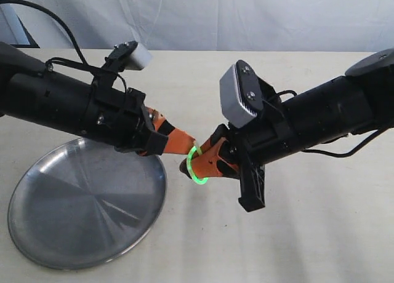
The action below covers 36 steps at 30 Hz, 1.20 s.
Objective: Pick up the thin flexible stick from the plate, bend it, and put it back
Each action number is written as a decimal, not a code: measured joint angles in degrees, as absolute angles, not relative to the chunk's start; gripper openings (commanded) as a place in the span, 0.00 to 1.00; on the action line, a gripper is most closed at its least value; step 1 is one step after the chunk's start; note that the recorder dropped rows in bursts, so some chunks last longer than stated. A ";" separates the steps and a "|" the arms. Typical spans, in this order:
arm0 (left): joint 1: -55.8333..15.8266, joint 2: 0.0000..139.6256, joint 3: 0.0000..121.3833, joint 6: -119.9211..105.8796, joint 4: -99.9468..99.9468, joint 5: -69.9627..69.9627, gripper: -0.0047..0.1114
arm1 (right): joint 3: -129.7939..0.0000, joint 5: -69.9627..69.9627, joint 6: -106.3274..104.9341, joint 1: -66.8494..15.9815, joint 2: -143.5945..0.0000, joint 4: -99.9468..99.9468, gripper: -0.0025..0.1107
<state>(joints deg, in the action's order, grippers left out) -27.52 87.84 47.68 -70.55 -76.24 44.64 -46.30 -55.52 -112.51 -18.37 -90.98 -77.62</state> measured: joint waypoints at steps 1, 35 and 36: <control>-27.52 87.28 47.80 -70.74 -76.24 43.92 0.04 | -46.30 -55.23 -111.11 -18.37 -90.98 -78.56 0.01; -27.17 84.06 48.16 -69.52 -76.86 40.35 0.04 | -45.83 -56.22 -80.40 -18.56 -90.98 -92.78 0.01; -27.17 84.06 48.16 -69.52 -75.82 38.97 0.04 | -45.83 -55.36 -76.16 -18.56 -90.98 -93.05 0.03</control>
<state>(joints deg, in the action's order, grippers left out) -27.17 84.06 48.16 -69.52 -75.82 38.97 -45.83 -55.36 -76.16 -18.56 -90.98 -93.05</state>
